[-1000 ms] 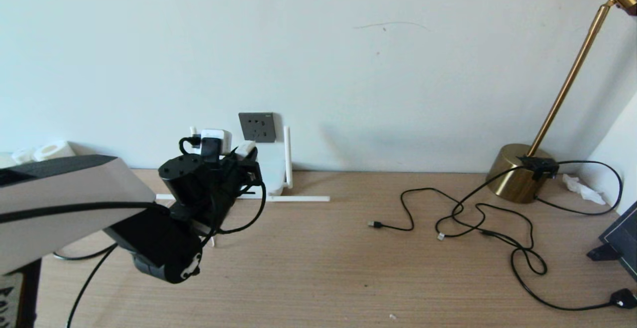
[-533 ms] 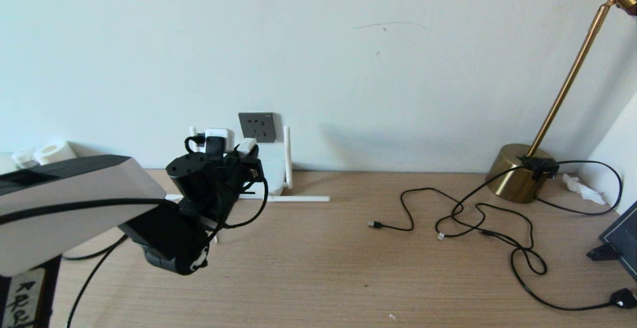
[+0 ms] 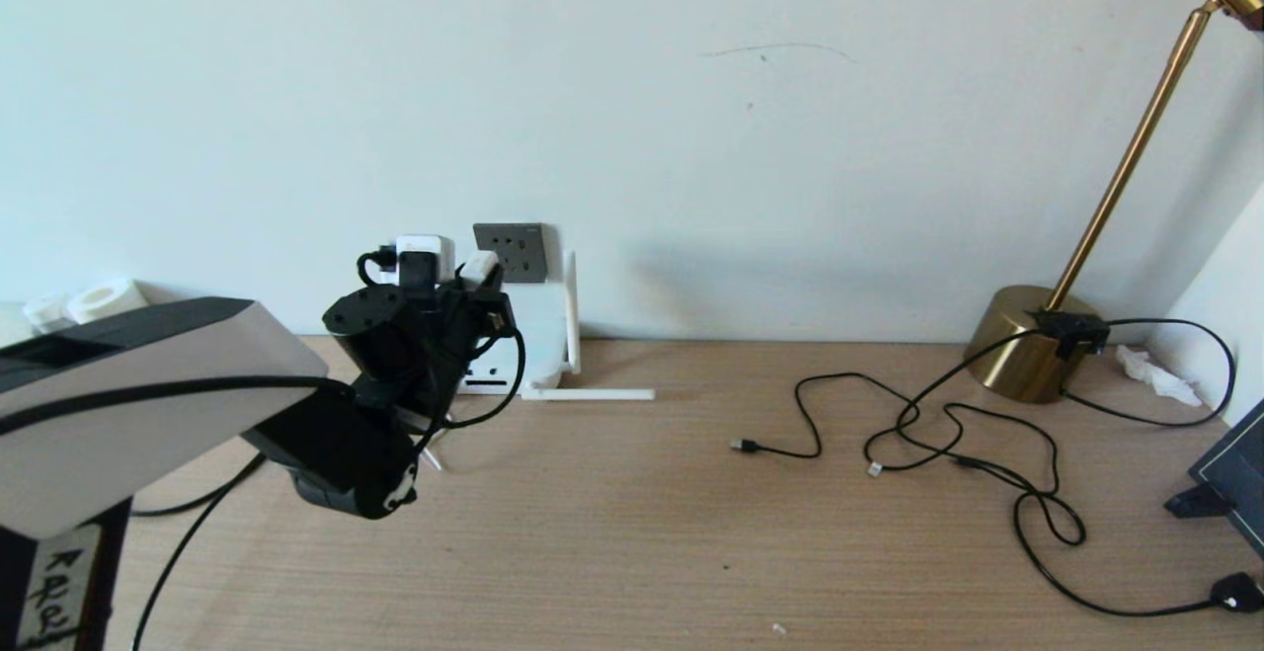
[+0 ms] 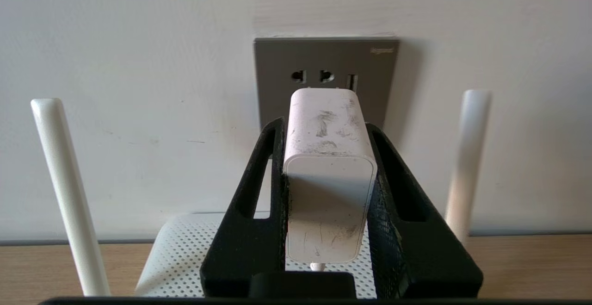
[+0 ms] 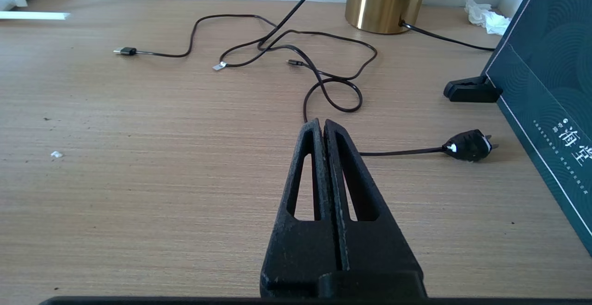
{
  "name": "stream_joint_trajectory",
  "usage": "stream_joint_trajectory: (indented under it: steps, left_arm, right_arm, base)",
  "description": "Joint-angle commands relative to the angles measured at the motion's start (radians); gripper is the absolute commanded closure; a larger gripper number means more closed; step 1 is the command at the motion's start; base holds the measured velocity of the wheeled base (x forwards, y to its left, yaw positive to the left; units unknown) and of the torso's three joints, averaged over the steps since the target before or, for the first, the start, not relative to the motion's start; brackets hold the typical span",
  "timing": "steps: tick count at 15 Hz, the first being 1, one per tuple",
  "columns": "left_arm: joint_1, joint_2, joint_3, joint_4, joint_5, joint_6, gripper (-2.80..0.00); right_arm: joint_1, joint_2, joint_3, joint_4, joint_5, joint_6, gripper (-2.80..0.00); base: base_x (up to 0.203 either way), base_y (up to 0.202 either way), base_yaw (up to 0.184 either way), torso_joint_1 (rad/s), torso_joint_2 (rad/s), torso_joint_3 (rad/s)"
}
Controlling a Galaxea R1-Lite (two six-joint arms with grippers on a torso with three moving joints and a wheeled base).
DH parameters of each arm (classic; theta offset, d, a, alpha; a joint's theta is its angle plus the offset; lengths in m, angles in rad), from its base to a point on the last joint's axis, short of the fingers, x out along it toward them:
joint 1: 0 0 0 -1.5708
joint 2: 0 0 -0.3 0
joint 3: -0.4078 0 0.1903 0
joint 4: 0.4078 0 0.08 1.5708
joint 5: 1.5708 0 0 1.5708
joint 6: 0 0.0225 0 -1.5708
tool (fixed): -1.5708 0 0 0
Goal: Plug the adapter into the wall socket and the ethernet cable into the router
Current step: Align plug and socket
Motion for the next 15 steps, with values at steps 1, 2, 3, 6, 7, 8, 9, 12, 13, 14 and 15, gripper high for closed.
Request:
stream_joint_trajectory:
  steps: [1, 2, 3, 6, 7, 8, 9, 12, 13, 14, 15]
  left_arm:
    - [0.005, 0.014, -0.007, -0.008, 0.0, 0.001, 0.0]
    - [0.005, 0.02, -0.007, -0.008, -0.003, 0.0, 0.0]
    - [0.005, 0.021, -0.008, -0.008, -0.005, -0.001, 0.0]
    - [0.005, 0.026, -0.009, -0.008, -0.077, -0.007, 0.0]
    - [0.005, 0.03, -0.018, -0.008, -0.081, -0.012, 0.0]
    - [0.006, 0.036, -0.031, -0.008, -0.081, -0.014, 0.0]
    - [0.007, 0.042, -0.038, -0.008, -0.081, -0.014, 0.0]
    - [0.025, 0.056, -0.049, -0.008, -0.088, -0.014, 0.0]
    - [0.031, 0.064, -0.05, -0.008, -0.102, -0.014, 0.0]
    - [0.035, 0.066, -0.05, -0.008, -0.11, -0.014, 0.0]
    - [0.046, 0.067, -0.052, -0.008, -0.112, -0.015, 0.0]
  right_arm:
    - [0.0, 0.0, 0.0, 0.0, 0.0, 0.0, 0.0]
    - [0.0, 0.0, 0.0, 0.0, 0.0, 0.0, 0.0]
    - [0.0, 0.0, 0.0, 0.0, 0.0, 0.0, 0.0]
    - [0.001, 0.0, 0.0, 0.0, 0.0, 0.0, 0.0]
    - [0.0, 0.0, 0.0, 0.0, 0.0, 0.0, 0.0]
    - [0.001, 0.0, 0.0, 0.0, 0.0, 0.0, 0.0]
    - [0.0, 0.0, 0.0, 0.0, 0.0, 0.0, 0.0]
    - [0.0, 0.0, 0.0, 0.0, 0.0, 0.0, 0.0]
    - [0.0, 0.0, 0.0, 0.0, 0.0, 0.0, 0.0]
    - [0.0, 0.0, 0.0, 0.0, 0.0, 0.0, 0.0]
    - [0.0, 0.0, 0.0, 0.0, 0.0, 0.0, 0.0]
  base:
    - [0.0, 0.0, 0.0, 0.0, 0.0, 0.0]
    - [0.0, 0.0, 0.0, 0.0, 0.0, 0.0]
    - [0.0, 0.0, 0.0, 0.0, 0.0, 0.0]
    - [0.0, 0.0, 0.0, 0.0, 0.0, 0.0]
    - [0.0, 0.0, 0.0, 0.0, 0.0, 0.0]
    - [0.0, 0.0, 0.0, 0.0, 0.0, 0.0]
    - [0.0, 0.0, 0.0, 0.0, 0.0, 0.0]
    - [0.0, 0.0, 0.0, 0.0, 0.0, 0.0]
    - [0.0, 0.0, 0.0, 0.0, 0.0, 0.0]
    - [0.0, 0.0, 0.0, 0.0, 0.0, 0.0]
    - [0.0, 0.0, 0.0, 0.0, 0.0, 0.0]
